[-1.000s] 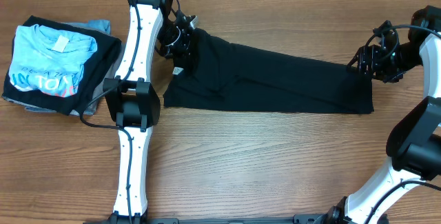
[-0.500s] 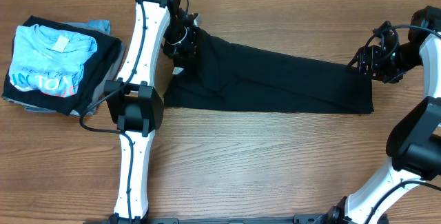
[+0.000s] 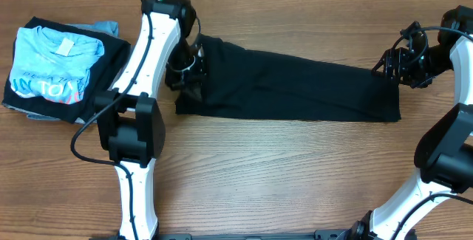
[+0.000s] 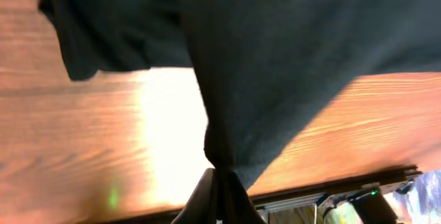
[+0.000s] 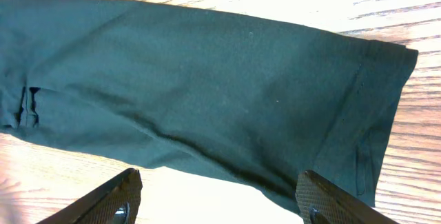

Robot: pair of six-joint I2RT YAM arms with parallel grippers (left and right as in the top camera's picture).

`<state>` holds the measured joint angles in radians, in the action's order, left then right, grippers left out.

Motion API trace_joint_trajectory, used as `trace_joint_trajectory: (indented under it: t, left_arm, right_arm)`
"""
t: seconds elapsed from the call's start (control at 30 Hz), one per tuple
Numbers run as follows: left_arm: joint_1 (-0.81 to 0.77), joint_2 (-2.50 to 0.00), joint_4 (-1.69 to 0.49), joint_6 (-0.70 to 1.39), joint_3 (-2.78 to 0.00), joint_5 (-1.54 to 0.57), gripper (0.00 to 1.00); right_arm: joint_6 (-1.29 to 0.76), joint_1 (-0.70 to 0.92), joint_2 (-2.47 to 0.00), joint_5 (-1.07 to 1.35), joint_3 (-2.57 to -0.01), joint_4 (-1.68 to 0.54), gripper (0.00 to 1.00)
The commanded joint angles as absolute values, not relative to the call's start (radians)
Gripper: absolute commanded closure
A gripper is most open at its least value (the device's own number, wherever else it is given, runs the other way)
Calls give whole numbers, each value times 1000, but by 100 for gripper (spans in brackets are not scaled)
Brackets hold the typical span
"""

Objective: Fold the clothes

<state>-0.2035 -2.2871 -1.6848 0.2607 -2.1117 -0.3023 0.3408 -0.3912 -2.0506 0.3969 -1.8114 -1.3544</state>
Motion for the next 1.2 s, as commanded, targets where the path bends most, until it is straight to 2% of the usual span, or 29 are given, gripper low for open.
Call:
trace_joint_trajectory:
  t: [0.0,0.43,0.73,0.83,0.93,1.1,1.13,1.17]
  left_arm:
    - [-212,-2255,-1682,299,-2027,-258,96]
    - [-211,-2256,-1383,363,-1803,-172,96]
    - [-210,-2256,-1341,358,-1800,-124,94]
    - [-210,-2255,-1371,320,-1840,-186,81]
    - [-208,-2254,-1411,289,-1929,-255,77]
    - [-217,-2254,-1486,263,-2180,-260,69]
    - [-219,-2254,-1488,253,-2216,-260,63]
    - [-223,-2254,-1483,232,-2262,-259,41]
  right_arm:
    - [339,-392,-2046,418,-1832,-1353,24]
    - [339,-392,-2046,421,-1832,-1348,25]
    - [339,-392,-2046,422,-1832,-1348,25]
    - [340,-392,-2046,510,-1832,-1345,25]
    - [374,-379,-2046,601,-1832,-1346,25]
    - [373,-305,-2046,612,-1832,-1349,24]
    - [373,-282,-2046,612,-1832,-1350,25]
    - [373,-237,-2046,610,-1832,-1349,25]
